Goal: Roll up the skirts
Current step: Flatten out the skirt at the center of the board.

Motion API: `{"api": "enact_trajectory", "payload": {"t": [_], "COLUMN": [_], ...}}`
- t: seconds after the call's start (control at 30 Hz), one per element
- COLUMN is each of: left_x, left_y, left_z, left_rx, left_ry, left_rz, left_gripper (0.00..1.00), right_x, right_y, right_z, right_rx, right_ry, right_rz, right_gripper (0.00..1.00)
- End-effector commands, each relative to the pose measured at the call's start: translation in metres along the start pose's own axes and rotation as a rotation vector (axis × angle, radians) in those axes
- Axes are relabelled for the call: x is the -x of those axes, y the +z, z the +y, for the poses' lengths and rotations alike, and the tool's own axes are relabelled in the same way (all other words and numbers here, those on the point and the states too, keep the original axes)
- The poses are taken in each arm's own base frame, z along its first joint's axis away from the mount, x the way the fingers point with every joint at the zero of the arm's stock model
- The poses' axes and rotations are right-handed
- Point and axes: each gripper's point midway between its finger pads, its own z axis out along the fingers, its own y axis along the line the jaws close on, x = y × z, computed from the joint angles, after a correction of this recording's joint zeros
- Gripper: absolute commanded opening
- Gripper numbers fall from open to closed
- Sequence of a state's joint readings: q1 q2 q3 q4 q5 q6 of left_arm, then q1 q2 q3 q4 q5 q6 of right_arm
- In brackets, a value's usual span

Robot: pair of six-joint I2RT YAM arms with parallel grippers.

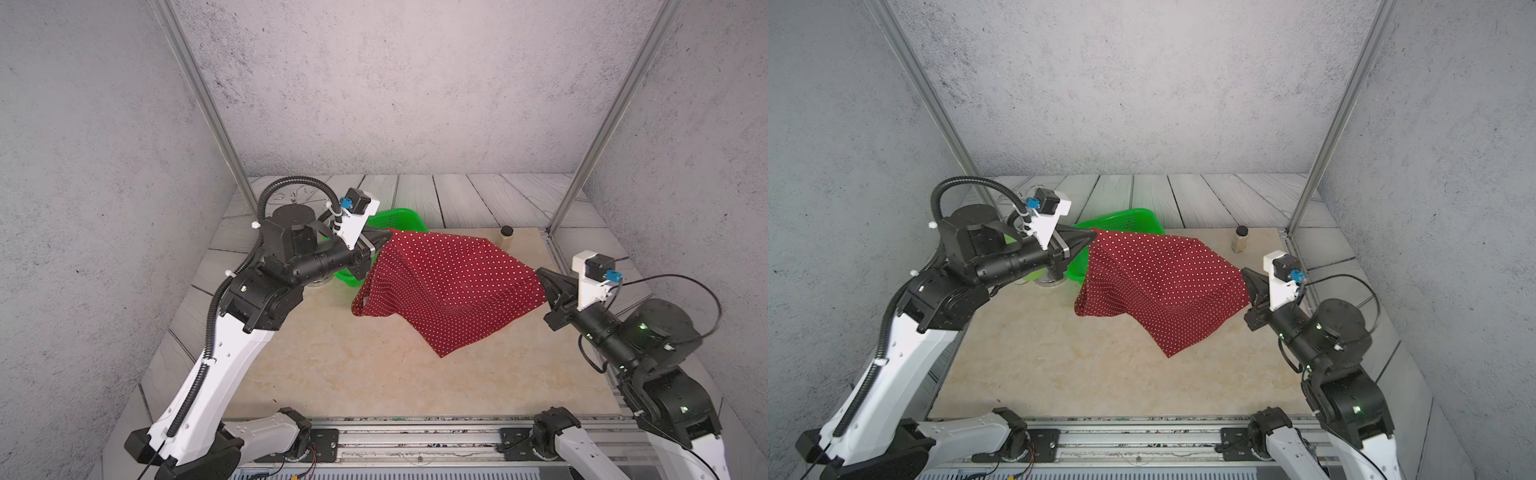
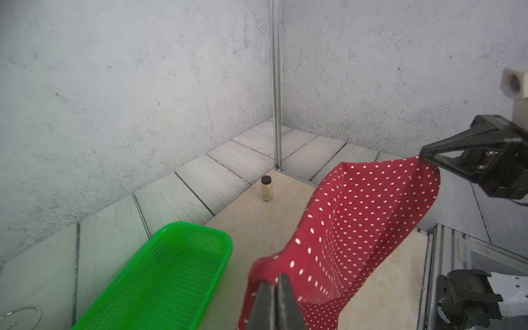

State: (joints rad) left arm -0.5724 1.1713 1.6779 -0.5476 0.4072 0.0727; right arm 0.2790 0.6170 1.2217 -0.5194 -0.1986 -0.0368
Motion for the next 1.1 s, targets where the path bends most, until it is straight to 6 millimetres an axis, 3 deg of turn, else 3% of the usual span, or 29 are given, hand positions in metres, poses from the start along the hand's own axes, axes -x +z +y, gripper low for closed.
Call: {"api": "enact_trajectory", "payload": {"t": [0.0, 0.17, 0.23, 0.33, 0.47, 0.63, 0.7, 0.73, 0.77, 0.8, 0.83, 0.87, 0.93, 1.0, 1.07], "left_x": [0.061, 0.107, 0.109, 0.089, 0.022, -0.097, -0.137, -0.154, -0.171, -0.188, -0.200, -0.206, -0.200, -0.179, -0.157], "left_y": [-0.039, -0.063, -0.053, -0.017, 0.056, 0.153, 0.192, 0.207, 0.222, 0.232, 0.239, 0.241, 0.236, 0.222, 0.197], "left_z": [-0.002, -0.007, -0.004, 0.005, 0.024, 0.048, 0.074, 0.092, 0.113, 0.135, 0.150, 0.163, 0.169, 0.162, 0.151], "left_rx": [0.055, 0.062, 0.053, 0.022, -0.010, -0.026, 0.069, 0.152, 0.250, 0.360, 0.436, 0.505, 0.558, 0.548, 0.511], "left_ry": [0.104, 0.133, 0.115, 0.038, -0.086, -0.192, -0.221, -0.239, -0.255, -0.272, -0.295, -0.316, -0.340, -0.335, -0.293], "left_rz": [-0.206, -0.336, -0.339, -0.291, -0.137, 0.074, 0.127, 0.163, 0.219, 0.303, 0.370, 0.414, 0.411, 0.396, 0.390], "left_gripper": [0.00, 0.00, 0.00, 0.00, 0.00, 0.00, 0.00, 0.03, 0.15, 0.22, 0.38, 0.60, 0.81, 0.84, 0.83], "right_x": [0.044, 0.087, 0.089, 0.071, 0.014, -0.097, -0.150, -0.169, -0.190, -0.208, -0.221, -0.234, -0.253, -0.261, -0.260], "right_y": [-0.020, -0.032, -0.025, -0.007, 0.035, 0.090, 0.110, 0.118, 0.124, 0.131, 0.136, 0.142, 0.154, 0.162, 0.158], "right_z": [-0.002, -0.003, -0.010, -0.033, -0.059, -0.077, -0.091, -0.102, -0.119, -0.135, -0.149, -0.161, -0.174, -0.174, -0.171], "right_rx": [-0.026, -0.033, -0.060, -0.168, -0.276, -0.348, -0.436, -0.503, -0.608, -0.714, -0.801, -0.878, -0.938, -0.913, -0.884], "right_ry": [-0.100, -0.139, -0.130, -0.102, -0.078, 0.021, 0.049, 0.049, 0.047, 0.030, 0.014, 0.013, 0.035, 0.077, 0.125], "right_rz": [-0.078, -0.148, -0.133, -0.062, 0.119, 0.377, 0.473, 0.514, 0.560, 0.603, 0.636, 0.669, 0.753, 0.781, 0.763], "right_gripper": [0.00, 0.00, 0.00, 0.00, 0.00, 0.00, 0.00, 0.00, 0.03, 0.15, 0.29, 0.49, 0.70, 0.74, 0.75]}}
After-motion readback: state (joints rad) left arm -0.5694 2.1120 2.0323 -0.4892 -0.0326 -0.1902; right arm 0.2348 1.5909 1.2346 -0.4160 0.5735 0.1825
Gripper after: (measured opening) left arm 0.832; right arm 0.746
